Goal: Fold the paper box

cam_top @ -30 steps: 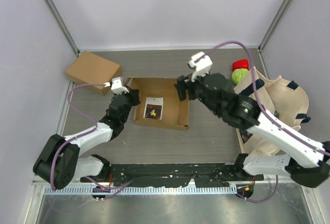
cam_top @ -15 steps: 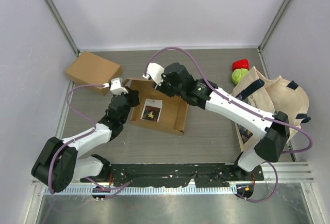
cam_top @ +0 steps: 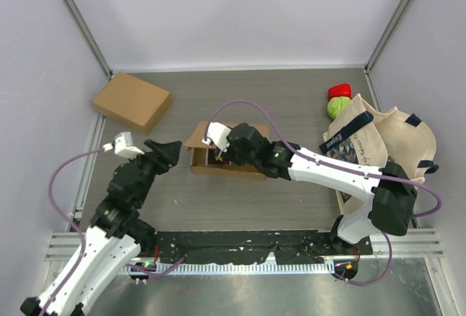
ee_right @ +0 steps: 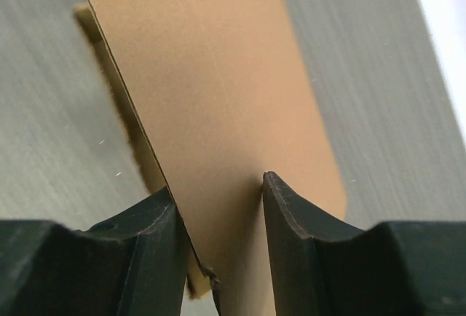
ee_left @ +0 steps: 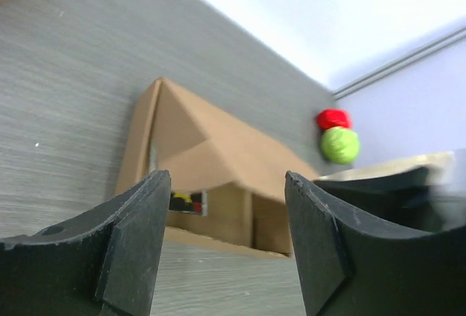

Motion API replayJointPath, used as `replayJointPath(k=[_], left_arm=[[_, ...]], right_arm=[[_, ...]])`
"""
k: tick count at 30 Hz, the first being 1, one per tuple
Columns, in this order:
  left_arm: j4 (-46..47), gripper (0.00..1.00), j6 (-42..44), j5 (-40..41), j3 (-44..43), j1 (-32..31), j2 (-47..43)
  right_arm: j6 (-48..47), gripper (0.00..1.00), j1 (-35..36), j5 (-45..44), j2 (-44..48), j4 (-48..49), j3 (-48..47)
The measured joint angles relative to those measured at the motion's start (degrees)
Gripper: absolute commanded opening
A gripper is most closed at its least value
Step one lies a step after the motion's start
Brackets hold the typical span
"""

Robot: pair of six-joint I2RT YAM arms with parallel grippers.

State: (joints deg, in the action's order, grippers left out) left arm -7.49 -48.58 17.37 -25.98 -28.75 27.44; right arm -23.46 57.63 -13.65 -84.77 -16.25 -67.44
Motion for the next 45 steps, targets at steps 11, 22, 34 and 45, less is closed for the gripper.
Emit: replayJointPath(k=[11,22,34,45], left_arm=[[-8.96,0.58,0.20,-10.93,-11.52,0.04,4.11],[7.06,0.50,0.26,-31.28,-10.45,0.07,41.22],[12.04,0.52,0.02,-33.11,-6.45,0.11,43.89],[11.56,0.56,2.43,-33.73,-7.69,0.31,45.46]], right_arm=[[20.04,0.69,3.89,2.69,0.59,3.41,12.02],[51.56,0.71,-14.88,29.33,14.58,18.64,28.72],[61.29,0.70,-24.00,44.59,23.85,21.86,33.42],[59.89,0.34,-33.73,37.27,25.14,20.11,43.32]])
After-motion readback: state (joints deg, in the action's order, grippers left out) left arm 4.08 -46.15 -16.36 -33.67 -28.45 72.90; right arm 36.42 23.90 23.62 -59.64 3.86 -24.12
